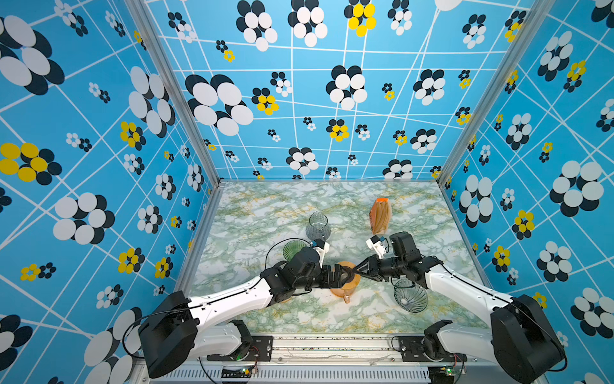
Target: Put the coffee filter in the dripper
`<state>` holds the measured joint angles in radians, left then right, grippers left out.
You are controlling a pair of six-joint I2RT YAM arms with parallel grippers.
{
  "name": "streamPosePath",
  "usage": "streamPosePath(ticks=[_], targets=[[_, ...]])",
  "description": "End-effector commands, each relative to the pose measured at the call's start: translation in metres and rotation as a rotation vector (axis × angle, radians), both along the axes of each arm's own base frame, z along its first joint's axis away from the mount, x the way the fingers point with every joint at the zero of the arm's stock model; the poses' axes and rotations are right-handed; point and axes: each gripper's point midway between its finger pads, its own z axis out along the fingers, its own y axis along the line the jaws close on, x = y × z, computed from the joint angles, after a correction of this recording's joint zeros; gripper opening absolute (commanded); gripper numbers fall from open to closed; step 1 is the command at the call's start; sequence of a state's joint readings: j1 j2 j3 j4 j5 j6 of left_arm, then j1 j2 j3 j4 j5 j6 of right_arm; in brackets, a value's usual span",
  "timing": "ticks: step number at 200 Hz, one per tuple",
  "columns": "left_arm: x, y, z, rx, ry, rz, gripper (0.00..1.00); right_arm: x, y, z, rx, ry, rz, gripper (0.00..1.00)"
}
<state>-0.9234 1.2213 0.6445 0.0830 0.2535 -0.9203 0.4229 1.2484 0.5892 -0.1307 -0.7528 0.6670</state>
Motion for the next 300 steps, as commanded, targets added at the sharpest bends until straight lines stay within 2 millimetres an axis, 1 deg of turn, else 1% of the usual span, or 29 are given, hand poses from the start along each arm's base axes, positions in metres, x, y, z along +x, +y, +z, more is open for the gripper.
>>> streamPosePath(ticks=[1,29,53,81,104,118,157,215,232,300], targets=[[0.003,-0.005,0.013,-0.018,-0.029,0.0,0.99,0.008,-0.002,0.003,-0.03,-0.017,0.001,0.33],[0.004,-0.001,0.011,0.006,-0.032,0.014,0.99,0.009,-0.007,-0.001,-0.085,-0.021,-0.006,0.37],[0.003,0.002,0.012,0.01,-0.033,0.016,0.99,0.008,-0.013,0.002,-0.113,-0.028,-0.019,0.4],[0.002,0.003,0.015,0.008,-0.036,0.015,0.99,0.001,-0.017,0.005,-0.127,-0.036,-0.023,0.38],[0.001,0.002,0.018,0.004,-0.036,0.008,0.99,-0.003,-0.022,0.007,-0.143,-0.04,-0.027,0.33],[0.001,0.001,0.019,0.002,-0.037,0.002,0.99,-0.005,-0.021,0.01,-0.129,-0.044,-0.024,0.29],[0.002,0.0,0.017,0.009,-0.033,0.003,0.99,-0.008,-0.018,0.011,-0.11,-0.034,-0.014,0.24],[0.002,-0.002,0.018,0.0,-0.028,0.001,0.99,-0.009,-0.011,0.007,-0.103,-0.02,0.008,0.21],[0.001,-0.004,0.014,0.002,-0.017,-0.004,0.99,-0.009,-0.009,0.005,-0.103,-0.019,0.013,0.21],[0.001,-0.006,0.013,0.003,-0.014,-0.005,0.99,-0.006,-0.006,0.006,-0.105,-0.031,0.014,0.18]])
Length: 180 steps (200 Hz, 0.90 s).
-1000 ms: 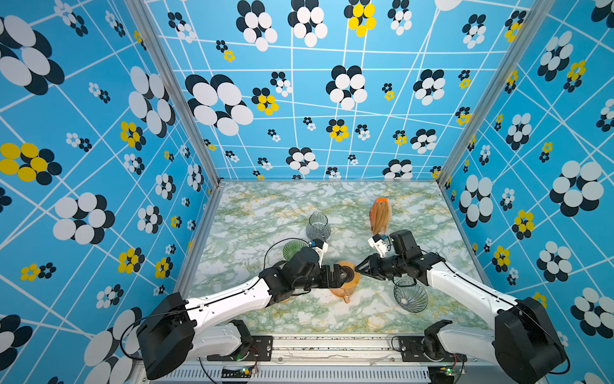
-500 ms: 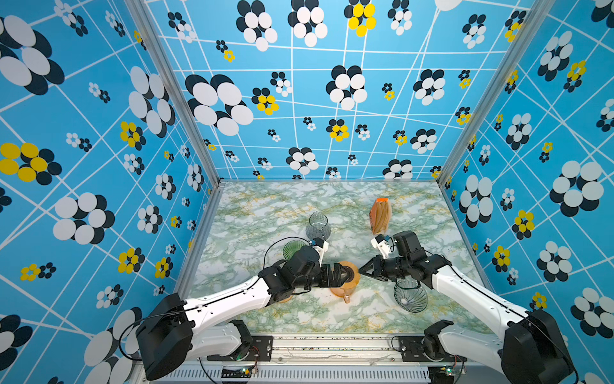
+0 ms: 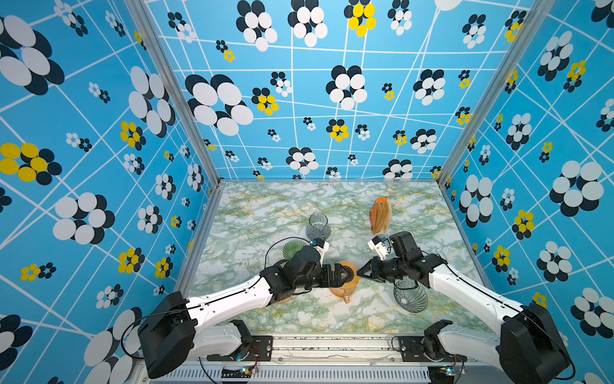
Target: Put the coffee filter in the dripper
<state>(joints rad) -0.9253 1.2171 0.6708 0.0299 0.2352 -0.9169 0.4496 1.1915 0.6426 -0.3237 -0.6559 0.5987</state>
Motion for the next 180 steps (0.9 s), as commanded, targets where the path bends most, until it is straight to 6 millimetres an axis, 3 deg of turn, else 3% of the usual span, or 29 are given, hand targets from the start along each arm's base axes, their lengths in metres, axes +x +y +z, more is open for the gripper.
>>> streamPosePath(ticks=[1,87,131,156,180], targets=[[0.0,-0.008,0.011,-0.022,-0.017,-0.017,0.99,0.004,0.004,0.003,0.009,-0.018,0.005,0.18],[0.001,-0.008,0.013,-0.023,-0.022,-0.018,0.99,0.008,0.005,0.003,0.004,-0.017,-0.003,0.17],[0.001,-0.003,0.014,-0.006,-0.031,-0.006,0.99,0.011,0.003,0.011,-0.003,-0.047,-0.016,0.24],[0.002,0.01,0.02,0.047,-0.075,0.005,0.99,0.012,-0.01,0.021,-0.07,-0.105,-0.042,0.29],[-0.001,0.021,0.043,0.098,-0.162,-0.044,0.99,0.011,-0.03,0.032,-0.156,-0.161,-0.093,0.32]])
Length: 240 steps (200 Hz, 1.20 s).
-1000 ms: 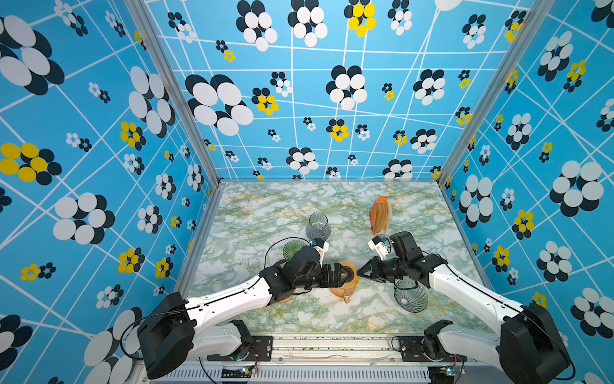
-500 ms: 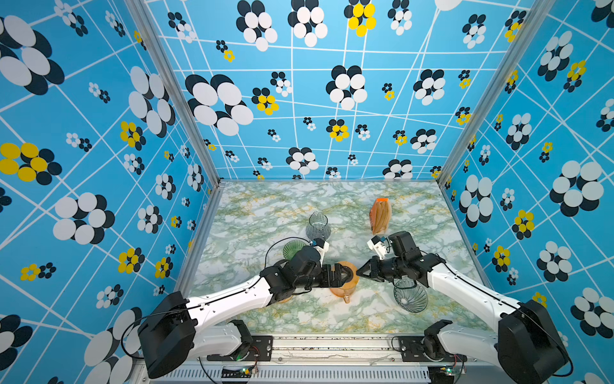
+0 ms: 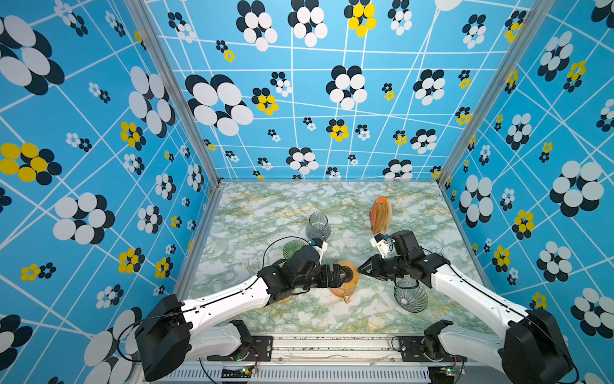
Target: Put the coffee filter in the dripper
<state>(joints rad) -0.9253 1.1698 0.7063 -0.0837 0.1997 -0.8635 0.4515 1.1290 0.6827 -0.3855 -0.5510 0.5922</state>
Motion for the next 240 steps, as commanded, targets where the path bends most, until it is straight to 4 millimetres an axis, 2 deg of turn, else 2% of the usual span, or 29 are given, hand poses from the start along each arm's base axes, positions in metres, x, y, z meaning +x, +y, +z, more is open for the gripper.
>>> streamPosePath(ticks=[1,26,57,101,130,147,175,217,240], targets=[[-0.001,0.01,0.035,0.049,-0.125,-0.05,0.99,0.001,-0.019,0.017,-0.098,-0.084,-0.041,0.32],[-0.011,0.016,0.064,0.086,-0.222,-0.184,0.99,-0.006,-0.046,0.028,-0.205,-0.129,-0.098,0.34],[-0.02,0.015,0.094,0.089,-0.271,-0.321,0.99,-0.024,-0.094,0.025,-0.407,-0.088,-0.22,0.37],[-0.013,-0.012,0.124,0.04,-0.278,-0.425,0.99,-0.045,-0.135,0.024,-0.562,-0.039,-0.345,0.42],[-0.007,-0.031,0.138,0.029,-0.273,-0.495,0.99,-0.05,-0.13,0.022,-0.541,0.0,-0.331,0.41],[-0.005,-0.037,0.141,0.036,-0.279,-0.522,0.99,-0.056,-0.131,0.019,-0.594,0.016,-0.307,0.39],[-0.001,-0.037,0.139,0.036,-0.312,-0.53,0.99,-0.06,-0.135,0.02,-0.652,0.014,-0.293,0.4],[0.003,-0.032,0.135,-0.022,-0.352,-0.514,0.99,-0.071,-0.122,0.007,-0.65,0.06,-0.225,0.4],[0.003,-0.029,0.13,-0.034,-0.362,-0.506,0.99,-0.075,-0.123,0.004,-0.708,0.059,-0.187,0.42]])
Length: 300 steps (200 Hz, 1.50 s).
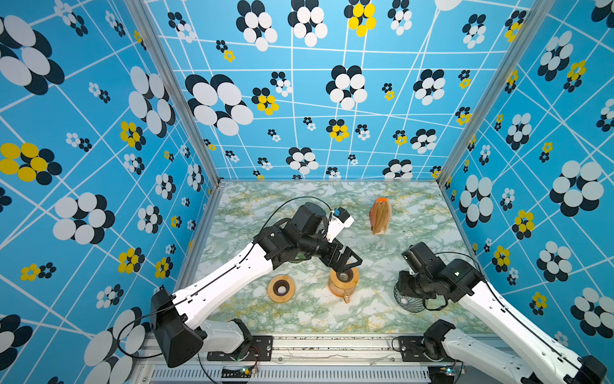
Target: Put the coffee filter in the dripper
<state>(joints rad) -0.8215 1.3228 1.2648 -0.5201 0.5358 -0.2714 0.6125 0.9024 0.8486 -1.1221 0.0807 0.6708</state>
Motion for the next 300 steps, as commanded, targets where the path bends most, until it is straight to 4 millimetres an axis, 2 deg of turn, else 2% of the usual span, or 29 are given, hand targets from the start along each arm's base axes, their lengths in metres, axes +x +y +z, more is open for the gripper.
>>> streamPosePath(ticks=[1,46,77,102,158,300], targets=[[-0.002,0.0,0.008,-0.058,-0.041,-0.025,0.99,-0.009,-0.007,-0.004,-0.077,0.037,0.01,0.42],[0.004,0.016,0.005,-0.015,-0.088,0.007,0.99,-0.004,0.002,0.0,-0.213,0.021,0.074,0.42],[0.002,0.035,0.019,-0.027,-0.154,-0.011,0.99,0.0,0.008,0.001,-0.323,0.018,0.105,0.41],[-0.004,0.041,0.031,-0.055,-0.197,-0.021,0.99,0.0,0.012,-0.003,-0.384,0.028,0.117,0.41],[0.0,0.047,0.035,-0.073,-0.223,0.018,0.99,-0.003,0.023,-0.019,-0.45,0.047,0.155,0.39],[0.0,0.043,0.032,-0.088,-0.182,0.009,0.99,-0.01,0.006,-0.047,-0.598,0.091,0.136,0.28]])
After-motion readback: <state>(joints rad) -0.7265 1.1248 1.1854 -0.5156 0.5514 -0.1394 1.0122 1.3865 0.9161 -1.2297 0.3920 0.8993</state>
